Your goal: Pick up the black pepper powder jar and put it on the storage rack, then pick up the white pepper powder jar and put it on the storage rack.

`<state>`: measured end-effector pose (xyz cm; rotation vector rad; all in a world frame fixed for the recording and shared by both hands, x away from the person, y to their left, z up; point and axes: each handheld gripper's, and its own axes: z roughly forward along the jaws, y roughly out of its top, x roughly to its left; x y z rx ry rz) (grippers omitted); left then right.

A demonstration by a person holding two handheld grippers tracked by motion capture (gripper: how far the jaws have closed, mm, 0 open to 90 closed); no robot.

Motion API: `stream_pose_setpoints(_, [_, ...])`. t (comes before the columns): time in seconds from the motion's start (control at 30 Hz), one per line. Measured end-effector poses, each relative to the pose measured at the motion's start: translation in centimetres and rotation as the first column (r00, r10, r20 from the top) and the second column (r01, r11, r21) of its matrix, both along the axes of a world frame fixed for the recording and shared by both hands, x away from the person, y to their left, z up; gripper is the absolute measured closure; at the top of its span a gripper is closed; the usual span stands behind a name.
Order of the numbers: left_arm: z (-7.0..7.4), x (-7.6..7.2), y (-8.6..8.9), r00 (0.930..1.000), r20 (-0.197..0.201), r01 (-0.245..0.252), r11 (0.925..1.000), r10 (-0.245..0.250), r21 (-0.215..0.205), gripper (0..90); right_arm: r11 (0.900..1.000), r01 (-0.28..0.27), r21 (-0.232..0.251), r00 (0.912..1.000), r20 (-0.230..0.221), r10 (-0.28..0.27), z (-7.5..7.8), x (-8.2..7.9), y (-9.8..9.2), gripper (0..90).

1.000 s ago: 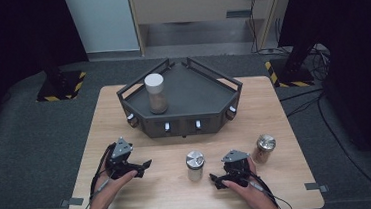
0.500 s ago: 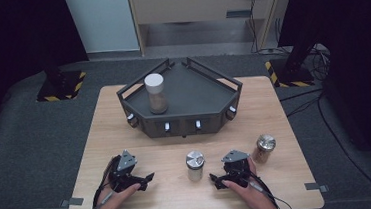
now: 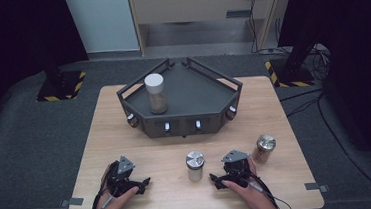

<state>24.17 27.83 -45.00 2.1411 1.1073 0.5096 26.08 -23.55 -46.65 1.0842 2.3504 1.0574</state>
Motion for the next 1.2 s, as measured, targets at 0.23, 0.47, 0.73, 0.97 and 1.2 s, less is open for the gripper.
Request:
stream_pose_setpoints(0.23, [-0.2, 0.2, 0.4, 1.0, 0.003, 0.009, 0.9999, -0.009, -0.01, 0.0, 1.0, 0.0, 0.0, 1.0, 0.0, 0.0, 0.0, 0.0, 0.0, 0.7])
stream_pose_setpoints(0.47, [-0.2, 0.1, 0.3, 1.0, 0.005, 0.005, 1.0, -0.005, -0.007, 0.0, 1.0, -0.001, -0.001, 1.0, -0.001, 0.001, 0.0, 0.0, 0.0, 0.7])
stream_pose_setpoints(0.73, [-0.2, 0.2, 0.3, 1.0, 0.002, 0.007, 1.0, -0.007, -0.006, 0.0, 1.0, -0.005, 0.005, 1.0, -0.008, 0.005, 0.1, 0.0, -0.2, 1.5])
stream_pose_setpoints(0.97, [-0.2, 0.5, 0.5, 0.9999, 0.003, 0.012, 0.9999, -0.012, -0.009, 0.0, 1.0, 0.015, 0.017, 0.9993, -0.035, -0.014, 0.7, 0.3, -1.2, 5.4])
stream_pose_setpoints(1.2, [-0.2, 0.7, 0.6, 0.9998, 0.003, 0.018, 0.9998, -0.018, -0.007, 0.0, 0.999, 0.024, 0.043, 0.9997, -0.012, -0.024, 1.9, -0.9, -1.8, 3.5])
